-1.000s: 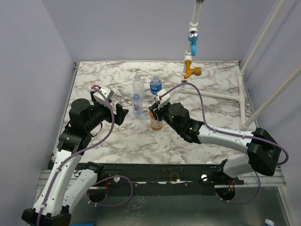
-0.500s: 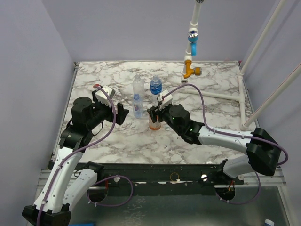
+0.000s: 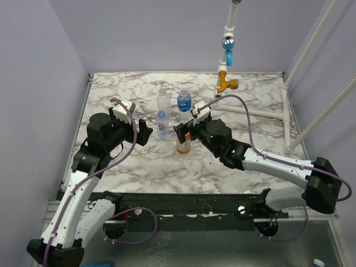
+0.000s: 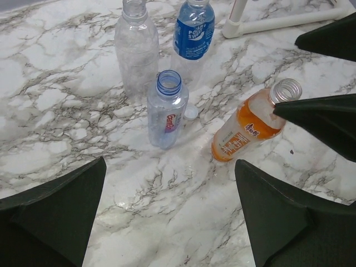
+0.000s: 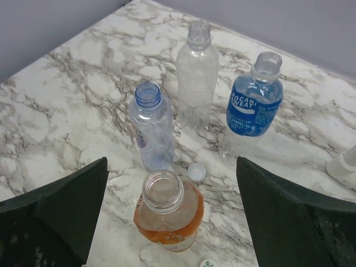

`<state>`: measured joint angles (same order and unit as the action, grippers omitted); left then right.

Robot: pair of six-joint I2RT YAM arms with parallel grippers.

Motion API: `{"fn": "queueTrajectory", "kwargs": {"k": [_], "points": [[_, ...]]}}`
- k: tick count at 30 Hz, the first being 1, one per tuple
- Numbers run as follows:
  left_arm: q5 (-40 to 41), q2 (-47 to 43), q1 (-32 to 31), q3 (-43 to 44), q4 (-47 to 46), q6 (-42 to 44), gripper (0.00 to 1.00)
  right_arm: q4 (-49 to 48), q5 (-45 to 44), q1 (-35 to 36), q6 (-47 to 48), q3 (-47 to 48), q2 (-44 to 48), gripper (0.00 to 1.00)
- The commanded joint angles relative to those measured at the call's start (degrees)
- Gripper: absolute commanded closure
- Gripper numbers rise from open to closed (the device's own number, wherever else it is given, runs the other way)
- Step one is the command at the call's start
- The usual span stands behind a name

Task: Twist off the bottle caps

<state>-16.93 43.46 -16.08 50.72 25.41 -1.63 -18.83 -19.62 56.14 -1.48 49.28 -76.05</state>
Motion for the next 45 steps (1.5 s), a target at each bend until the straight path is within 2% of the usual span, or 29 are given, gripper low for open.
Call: {"fn": "queueTrajectory", "kwargs": {"k": [1, 4, 8, 11, 14, 15, 17, 19, 21, 22, 26, 31, 35, 40, 45], "points": [[6.16, 0.35, 0.33, -1.70, -1.64, -3.71, 0.01, 3.58, -2.43, -0.36, 0.37, 3.36, 4.06, 0.00], [8.49, 1.69, 0.33, -3.30, -2.76, -3.28, 0.01, 5.49, -2.48, -2.95, -1.18, 2.15, 6.82, 0.00], [11.54, 3.78, 2.78, -6.00, -6.09, -2.95, 0.01, 5.20, 0.99, -11.37, -6.54, -6.30, 14.63, 0.00], [5.20, 6.12, 11.01, -9.31, -9.71, -1.10, 0.01, 5.20, 0.85, -17.76, -10.48, -12.27, 19.80, 0.00], [-1.98, 10.11, 20.63, -12.29, -13.55, 0.59, 0.01, 6.49, -1.11, -24.37, -15.00, -16.17, 20.78, 0.00], [-3.09, 11.84, 22.42, -12.98, -14.73, 1.24, 0.01, 6.59, -1.99, -27.19, -16.70, -17.28, 20.19, 0.00], [-3.85, 13.66, 23.12, -15.13, -18.22, 4.91, 0.01, 6.25, -10.54, -31.72, -21.67, -19.83, 17.99, 0.00], [-3.47, 14.76, 23.20, -18.30, -24.37, 5.06, 0.01, 0.66, -19.19, -36.43, -24.82, -24.68, 15.20, 0.00], [-3.60, 16.40, 23.22, -20.51, -30.83, 5.00, 0.01, -7.29, -21.06, -40.94, -23.98, -28.22, 11.99, 0.00], [-3.12, 17.75, 23.22, -21.19, -32.78, 4.93, 0.01, -3.29, -20.43, -43.39, -26.75, -26.59, 10.95, 0.00], [-1.45, 24.35, 23.58, -21.24, -37.54, 3.60, 0.01, -6.67, -21.80, -48.37, -23.76, -24.08, 7.25, 0.00], [-1.53, 30.84, 24.24, -21.94, -45.35, 1.89, 0.01, -18.82, -17.38, -54.29, -18.01, -28.79, 6.00, 0.00], [-2.61, 32.11, 25.01, -23.70, -50.15, -0.22, 0.01, -25.01, -14.28, -55.88, -15.39, -30.73, 2.38, 0.00], [-2.92, 33.07, 25.71, -28.52, -61.64, 0.22, 0.01, -34.99, -10.09, -57.37, -9.86, -32.09, -3.23, 0.00], [-2.01, 36.43, 26.51, -34.36, -78.76, -0.90, 0.01, -41.15, -7.01, -57.44, -7.20, -31.75, -8.36, 0.00]]}}
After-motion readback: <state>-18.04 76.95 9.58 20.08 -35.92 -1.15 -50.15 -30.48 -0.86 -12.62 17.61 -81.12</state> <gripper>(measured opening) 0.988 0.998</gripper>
